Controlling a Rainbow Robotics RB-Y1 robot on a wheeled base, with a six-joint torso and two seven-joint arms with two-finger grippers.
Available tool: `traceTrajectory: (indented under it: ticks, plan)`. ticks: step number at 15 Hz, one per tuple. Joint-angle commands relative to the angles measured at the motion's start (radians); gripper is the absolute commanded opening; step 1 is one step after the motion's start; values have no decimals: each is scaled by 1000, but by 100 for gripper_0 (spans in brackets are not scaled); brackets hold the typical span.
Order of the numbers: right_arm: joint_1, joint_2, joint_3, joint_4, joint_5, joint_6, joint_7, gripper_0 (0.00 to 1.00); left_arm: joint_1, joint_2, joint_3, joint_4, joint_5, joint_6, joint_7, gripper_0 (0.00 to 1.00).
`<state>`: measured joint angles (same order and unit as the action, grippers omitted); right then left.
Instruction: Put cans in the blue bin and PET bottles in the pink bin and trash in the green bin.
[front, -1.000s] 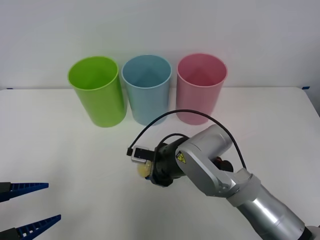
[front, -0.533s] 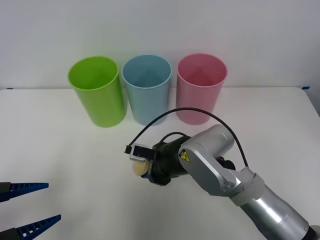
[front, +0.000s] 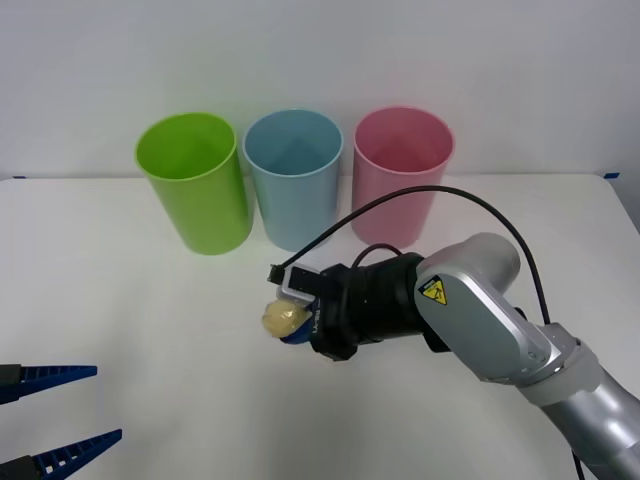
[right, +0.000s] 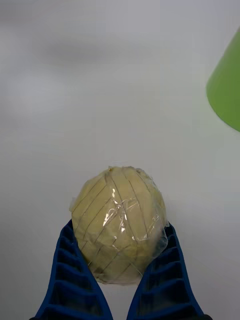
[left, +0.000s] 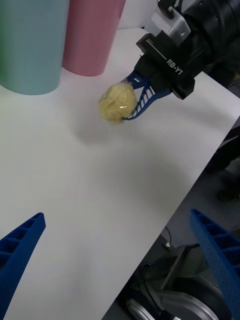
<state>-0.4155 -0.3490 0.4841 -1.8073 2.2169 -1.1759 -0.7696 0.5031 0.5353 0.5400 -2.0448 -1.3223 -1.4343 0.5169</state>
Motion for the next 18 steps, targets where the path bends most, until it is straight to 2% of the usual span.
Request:
traceTrajectory:
  ticks: [1,5,7,10,13,16,18]
  plan:
    - [24,-4,-41,-49,-85,-1,9,0,0,0,0,0,0,0,0,100]
    - [15,15,-130,-75,-146,-1,10,0,0,0,0,0,0,0,0,100]
    - [-8,42,-182,-75,-194,-1,4,0,0,0,0,0,0,0,0,100]
    - [-62,94,-230,-75,-210,-1,-14,0,0,0,0,0,0,0,0,100]
    - [-144,127,-242,-73,-168,-1,-103,0,0,0,0,0,0,0,0,100]
    - [-241,168,-220,-49,-39,-4,-226,0,0,0,0,0,0,0,0,100]
    - [-307,205,-217,25,-28,-2,-254,0,0,0,0,0,0,0,0,100]
